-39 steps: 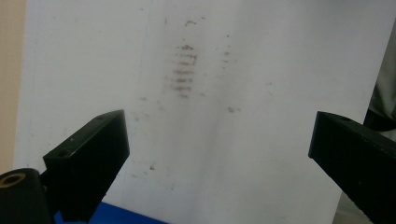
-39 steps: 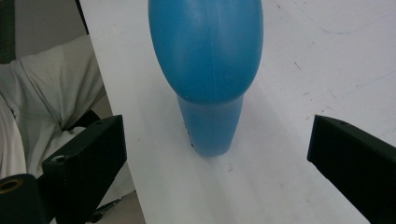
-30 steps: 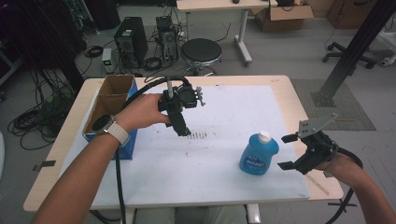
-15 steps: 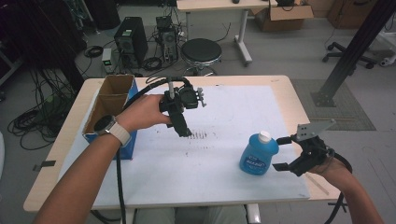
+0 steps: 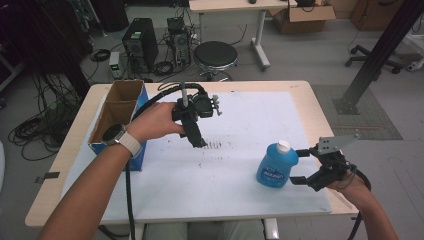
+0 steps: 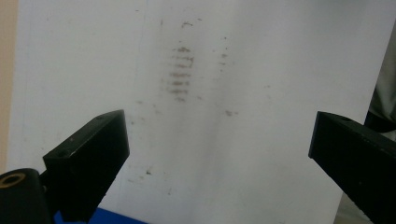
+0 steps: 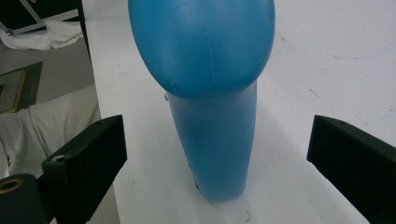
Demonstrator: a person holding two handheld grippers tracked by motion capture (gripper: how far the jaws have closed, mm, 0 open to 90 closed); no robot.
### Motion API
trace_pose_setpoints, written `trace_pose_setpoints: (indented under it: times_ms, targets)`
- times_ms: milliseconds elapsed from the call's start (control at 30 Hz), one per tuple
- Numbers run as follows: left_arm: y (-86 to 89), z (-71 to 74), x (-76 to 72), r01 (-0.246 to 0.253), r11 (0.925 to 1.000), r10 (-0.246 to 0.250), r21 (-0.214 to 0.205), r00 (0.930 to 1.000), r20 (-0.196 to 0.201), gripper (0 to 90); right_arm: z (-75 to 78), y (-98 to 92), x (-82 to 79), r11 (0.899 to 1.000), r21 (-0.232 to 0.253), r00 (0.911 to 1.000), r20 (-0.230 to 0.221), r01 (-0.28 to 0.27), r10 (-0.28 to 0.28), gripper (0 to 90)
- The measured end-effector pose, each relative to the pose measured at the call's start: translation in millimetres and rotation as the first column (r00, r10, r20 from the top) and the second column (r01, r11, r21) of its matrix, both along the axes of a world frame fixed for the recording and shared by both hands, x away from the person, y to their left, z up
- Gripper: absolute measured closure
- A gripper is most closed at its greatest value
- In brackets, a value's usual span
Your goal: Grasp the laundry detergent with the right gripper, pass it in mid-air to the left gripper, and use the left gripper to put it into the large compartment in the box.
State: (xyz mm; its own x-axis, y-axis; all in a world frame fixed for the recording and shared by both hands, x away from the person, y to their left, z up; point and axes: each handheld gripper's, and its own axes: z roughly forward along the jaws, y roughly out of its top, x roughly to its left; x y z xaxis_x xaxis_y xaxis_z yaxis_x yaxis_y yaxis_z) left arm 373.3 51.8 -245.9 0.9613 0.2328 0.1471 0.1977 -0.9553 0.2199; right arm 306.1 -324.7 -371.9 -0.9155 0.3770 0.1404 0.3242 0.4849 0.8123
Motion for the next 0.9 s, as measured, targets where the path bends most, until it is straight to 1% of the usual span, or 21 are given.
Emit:
trace_pose_setpoints:
  times_ms: [367, 500, 833, 900]
  targets:
    - [0.0, 0.0, -0.1, 0.0, 1.0, 0.0, 0.0, 1.0, 0.0, 5.6, -6.7, 0.0, -0.6, 0.999, 0.044, 0.9998, 0.019, 0.005, -0.006, 4.7]
    - [-0.1, 0.2, -0.1, 0.0, 1.0, 0.0, 0.003, 1.0, -0.001, 5.6, -10.0, 0.2, -1.5, 0.999, 0.05, 0.9998, 0.02, 0.004, -0.005, 4.6]
    - [0.2, 1.1, -0.3, -0.001, 1.0, 0.001, 0.001, 1.0, 0.0, 5.6, -15.5, -1.9, -2.1, 0.996, 0.092, 0.9995, 0.028, 0.015, -0.017, 4.7]
    - [0.3, 1.1, -0.4, 0.0, 1.0, 0.0, 0.002, 1.0, -0.001, 5.6, -17.3, -1.3, -2.2, 0.995, 0.094, 0.9994, 0.028, 0.016, -0.019, 4.7]
